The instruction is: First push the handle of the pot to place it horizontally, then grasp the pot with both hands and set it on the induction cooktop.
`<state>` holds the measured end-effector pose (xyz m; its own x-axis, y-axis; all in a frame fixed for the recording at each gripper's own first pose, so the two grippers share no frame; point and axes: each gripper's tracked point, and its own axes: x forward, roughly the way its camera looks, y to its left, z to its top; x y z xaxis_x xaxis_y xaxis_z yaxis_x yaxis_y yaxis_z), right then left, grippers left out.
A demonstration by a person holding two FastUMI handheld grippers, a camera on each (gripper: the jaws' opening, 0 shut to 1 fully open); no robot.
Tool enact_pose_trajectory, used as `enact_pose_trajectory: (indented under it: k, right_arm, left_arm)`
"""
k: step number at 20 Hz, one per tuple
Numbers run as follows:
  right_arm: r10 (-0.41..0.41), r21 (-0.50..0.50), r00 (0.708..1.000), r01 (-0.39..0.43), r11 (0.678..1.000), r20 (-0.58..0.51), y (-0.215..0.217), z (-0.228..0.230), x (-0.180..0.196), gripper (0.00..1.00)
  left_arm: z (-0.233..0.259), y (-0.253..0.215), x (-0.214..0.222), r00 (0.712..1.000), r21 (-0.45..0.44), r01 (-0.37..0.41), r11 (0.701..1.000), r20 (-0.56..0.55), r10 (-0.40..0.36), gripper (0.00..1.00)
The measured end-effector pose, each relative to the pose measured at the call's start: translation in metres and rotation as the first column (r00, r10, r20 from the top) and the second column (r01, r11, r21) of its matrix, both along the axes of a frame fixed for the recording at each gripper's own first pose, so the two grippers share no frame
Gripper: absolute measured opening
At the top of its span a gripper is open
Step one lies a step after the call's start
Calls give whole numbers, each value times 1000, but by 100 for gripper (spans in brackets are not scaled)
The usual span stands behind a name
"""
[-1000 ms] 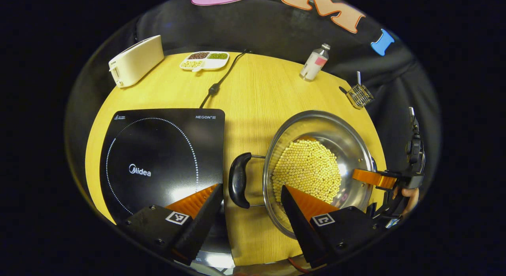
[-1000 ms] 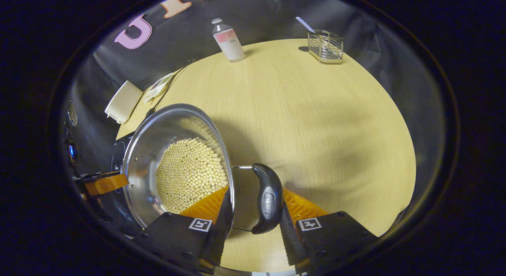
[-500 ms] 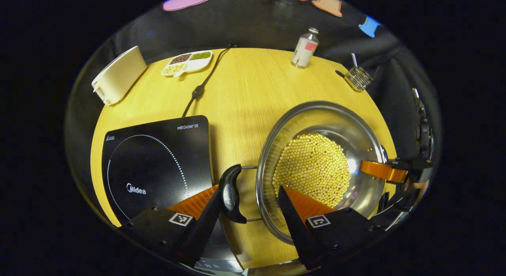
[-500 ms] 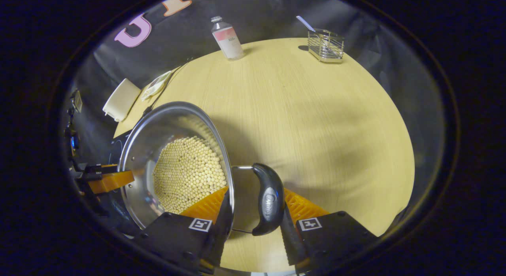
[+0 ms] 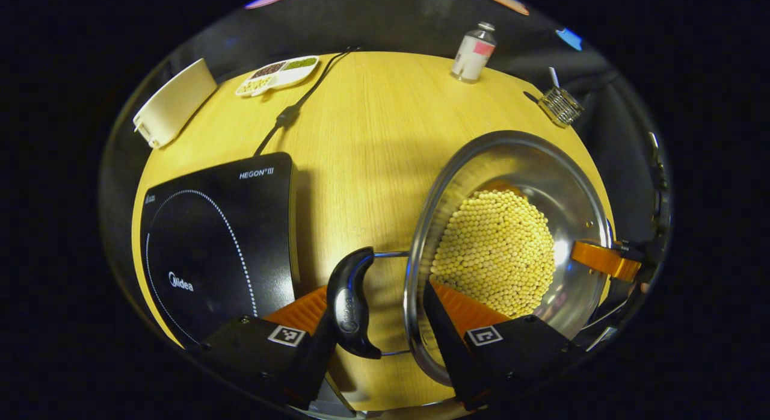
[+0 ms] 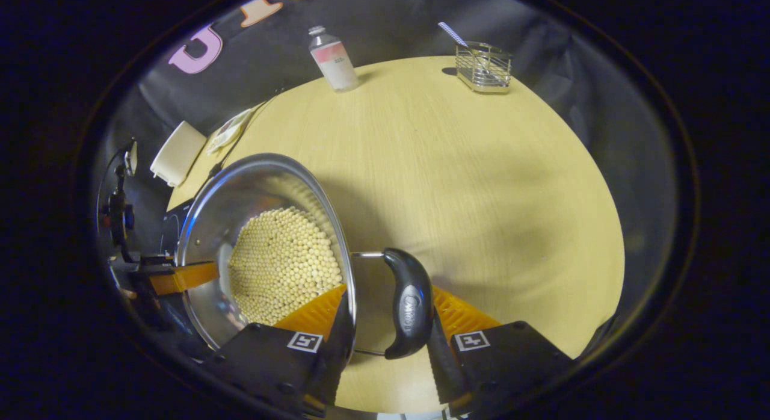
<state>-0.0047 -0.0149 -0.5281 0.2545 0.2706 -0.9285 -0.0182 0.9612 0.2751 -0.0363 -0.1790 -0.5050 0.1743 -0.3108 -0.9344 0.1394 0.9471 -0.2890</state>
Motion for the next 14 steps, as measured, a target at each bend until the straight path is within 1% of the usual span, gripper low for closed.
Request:
enact_pose_trajectory:
  k: [1, 2, 3, 4, 5, 6, 8, 9, 10, 11, 12, 13, 14]
  right_arm:
    - [-1, 3, 1000, 1, 1000, -1, 1, 0, 1, 61]
    - [-3, 4, 1000, 3, 1000, -1, 0, 0, 0, 60]
    - [-6, 5, 1000, 6, 1000, -2, 0, -1, 0, 65]
    - [-11, 7, 1000, 11, 1000, -5, 1, -2, 1, 63]
    - [-18, 10, 1000, 18, 1000, -11, 1, -3, 0, 60]
    - [-23, 15, 1000, 23, 1000, -17, 1, -3, -1, 61]
    - [-25, 20, 999, 26, 999, -23, 2, -4, -1, 60]
    - [-26, 21, 999, 27, 999, -25, 1, -4, -1, 60]
    - [-32, 30, 999, 33, 999, -31, 0, 1, -1, 61]
    - [-34, 34, 999, 36, 999, -37, 2, -4, 0, 62]
    - [-35, 39, 999, 36, 999, -38, 3, -4, 0, 58]
    - [-33, 41, 999, 34, 999, -36, 3, -3, 0, 58]
    - [-30, 48, 999, 32, 998, -32, 3, -2, 1, 62]
  left_arm:
    - [-2, 0, -1, 1000, -9, -14, 1000, -10, 14, 79]
    - [-3, -1, -2, 1000, -23, -26, 999, -14, 26, 78]
    - [-3, -3, -3, 999, -38, -38, 999, -20, 37, 77]
    - [-3, -4, -4, 998, -51, -51, 997, -24, 50, 77]
    - [-3, -4, -4, 998, -61, -64, 996, -30, 62, 74]
    - [-4, -5, -5, 996, -73, -81, 994, -39, 78, 74]
    - [-3, -6, -6, 988, -109, -142, 984, -69, 135, 71]
    - [-3, -7, -7, 983, -125, -175, 977, -86, 165, 67]
    - [-3, -7, -8, 979, -130, -190, 973, -93, 179, 66]
    - [-2, -6, -11, 980, -125, -187, 974, -94, 176, 63]
    - [-3, -6, -11, 979, -120, -190, 974, -93, 180, 63]
    - [-3, -6, -11, 977, -119, -202, 972, -97, 192, 63]
    - [-3, -6, -13, 973, -119, -218, 969, -102, 207, 63]
